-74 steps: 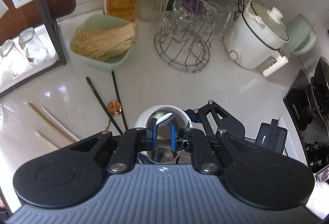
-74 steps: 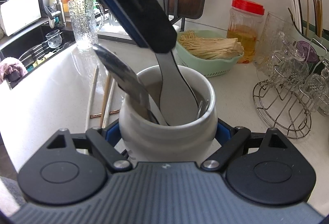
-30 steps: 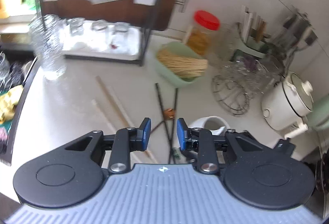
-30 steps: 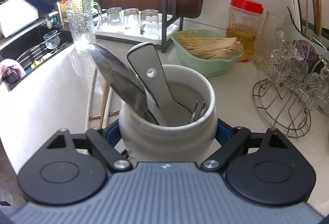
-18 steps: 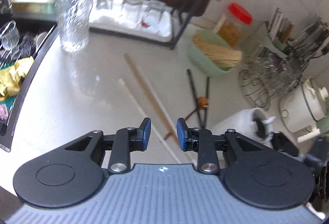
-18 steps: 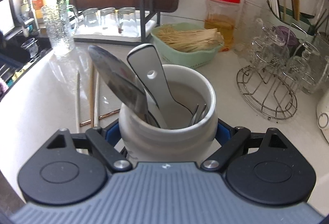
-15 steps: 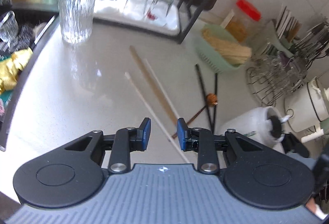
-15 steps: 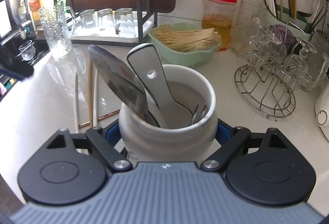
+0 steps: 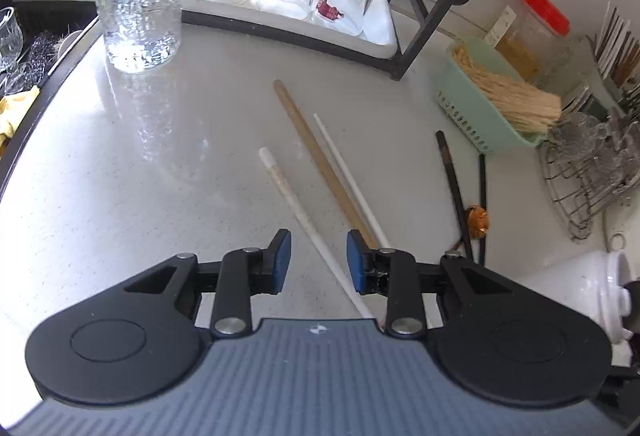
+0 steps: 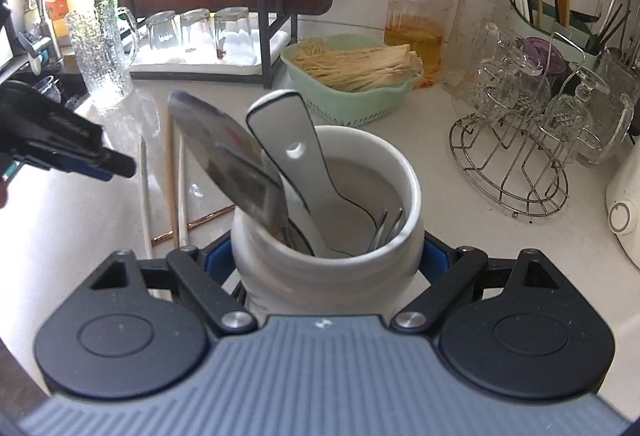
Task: Organize utensils
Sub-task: 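Move the left tool down to the white chopstick on the counter, then close the left tool on the white chopstick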
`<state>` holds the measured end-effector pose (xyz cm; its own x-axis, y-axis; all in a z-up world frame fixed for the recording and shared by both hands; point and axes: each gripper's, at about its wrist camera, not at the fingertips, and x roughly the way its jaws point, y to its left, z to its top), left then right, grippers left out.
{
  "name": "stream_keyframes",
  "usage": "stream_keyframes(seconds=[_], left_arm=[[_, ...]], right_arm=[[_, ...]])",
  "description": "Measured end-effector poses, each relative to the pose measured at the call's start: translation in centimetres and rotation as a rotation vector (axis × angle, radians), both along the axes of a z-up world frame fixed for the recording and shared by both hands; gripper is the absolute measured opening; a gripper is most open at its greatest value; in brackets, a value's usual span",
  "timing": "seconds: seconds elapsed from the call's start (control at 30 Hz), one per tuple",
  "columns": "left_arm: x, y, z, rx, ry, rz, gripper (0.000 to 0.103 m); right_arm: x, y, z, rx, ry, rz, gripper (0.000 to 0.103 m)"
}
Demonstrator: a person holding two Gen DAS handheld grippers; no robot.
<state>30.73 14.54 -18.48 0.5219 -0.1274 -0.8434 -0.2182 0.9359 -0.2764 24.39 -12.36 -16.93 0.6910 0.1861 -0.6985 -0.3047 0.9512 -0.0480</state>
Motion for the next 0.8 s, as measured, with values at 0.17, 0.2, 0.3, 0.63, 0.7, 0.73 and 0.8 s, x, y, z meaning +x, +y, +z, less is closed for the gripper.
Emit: stream_keyframes(seconds=[0.17, 0.2, 0.3, 0.63, 0.7, 0.73, 0.8], left_arm=[[1.5, -0.6, -1.1, 0.047, 0.026, 0.003, 0.035], [1.6, -0.7, -1.1, 0.062, 0.025, 0.004, 0.035], [2.2, -1.0, -1.2, 0.099, 0.019, 0.007, 0.035], [3.8, -1.8, -1.4, 0.16, 0.072, 0.006, 0.007], [3.6, -1.7, -1.4, 0.151, 0.075, 0.0, 0.006], [3.3, -1.6, -1.4, 0.145, 0.077, -0.004, 0.006], [2.6, -1.4, -1.3, 0.125, 0.08, -0.011, 0.006]], right_arm=[[0.0, 0.0, 0.0, 0.0, 0.007, 0.004, 0.091], [0.1, 0.0, 0.0, -0.001, 0.01, 0.004, 0.091], [0.2, 0.0, 0.1, -0.002, 0.018, 0.012, 0.091], [0.3, -0.1, 0.1, -0.002, 0.021, 0.021, 0.091], [0.2, 0.0, 0.1, -0.004, 0.021, 0.024, 0.091], [0.2, 0.0, 0.0, -0.005, 0.021, 0.025, 0.091], [0.2, -0.1, 0.1, -0.006, 0.021, 0.027, 0.091]])
